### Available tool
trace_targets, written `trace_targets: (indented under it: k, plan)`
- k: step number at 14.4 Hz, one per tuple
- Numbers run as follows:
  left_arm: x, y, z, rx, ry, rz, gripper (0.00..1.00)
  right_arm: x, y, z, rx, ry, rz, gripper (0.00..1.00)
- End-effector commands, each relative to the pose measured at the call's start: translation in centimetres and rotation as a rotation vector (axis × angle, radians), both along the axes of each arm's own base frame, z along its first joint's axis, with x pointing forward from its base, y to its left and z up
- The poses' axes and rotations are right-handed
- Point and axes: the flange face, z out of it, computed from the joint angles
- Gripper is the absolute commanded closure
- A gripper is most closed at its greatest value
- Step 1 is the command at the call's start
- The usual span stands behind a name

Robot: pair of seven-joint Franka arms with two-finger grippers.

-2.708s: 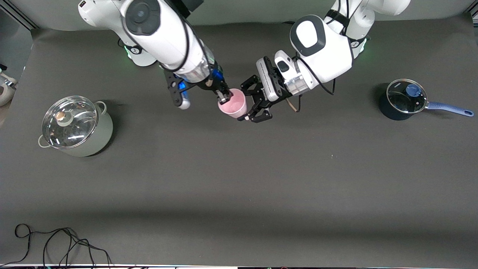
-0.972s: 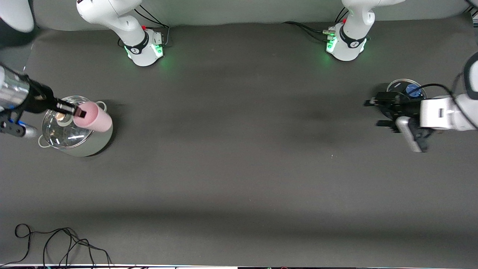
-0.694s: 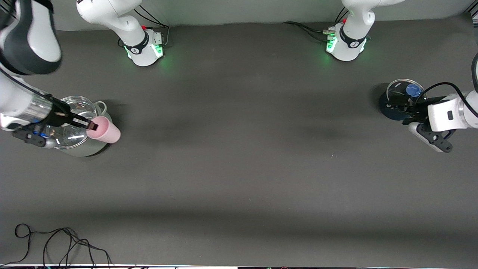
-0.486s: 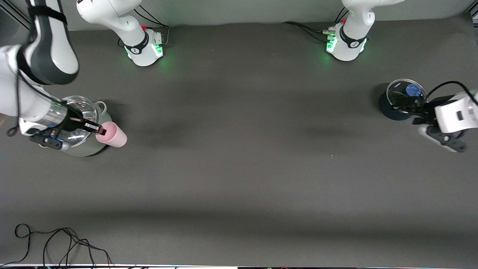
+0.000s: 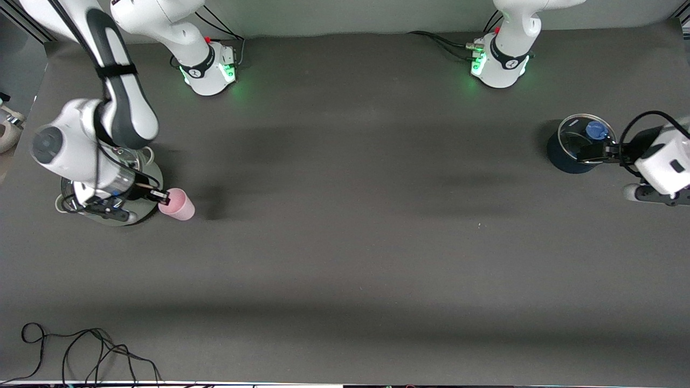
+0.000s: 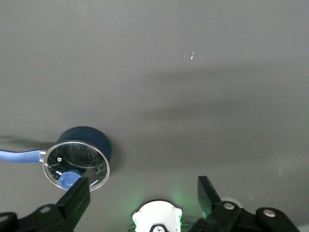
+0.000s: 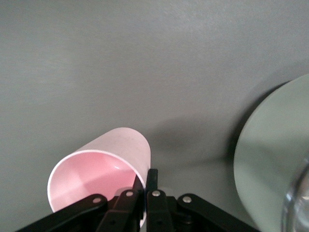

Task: Transfer pink cup from left to right arm
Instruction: 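Lower the pink cup onto the table beside the glass pot and release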

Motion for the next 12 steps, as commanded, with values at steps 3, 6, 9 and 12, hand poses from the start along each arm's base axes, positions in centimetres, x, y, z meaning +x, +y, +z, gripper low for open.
trace_targets:
  k: [3,6,9,12]
  plan:
    - [-1.6,-1.2,1.2,0.064,-0.081,0.032,0.0,1.0,-0.4,-5.0,-0.04,-0.008,0.055,1.0]
    - [-1.4,-1.8,0.9,0.081,-0.101,0.044,0.0,0.9,-0.4,-6.4,0.023,-0.016,0.07,1.0]
    - [-1.6,-2.5,1.6,0.083,-0.13,0.063,0.0,1.0,-0.3,-6.0,0.027,-0.026,0.071,0.7]
    - [-1.5,-2.4,2.1,0.063,-0.151,0.07,0.0,1.5,0.2,-2.8,0.067,-0.068,0.064,0.0]
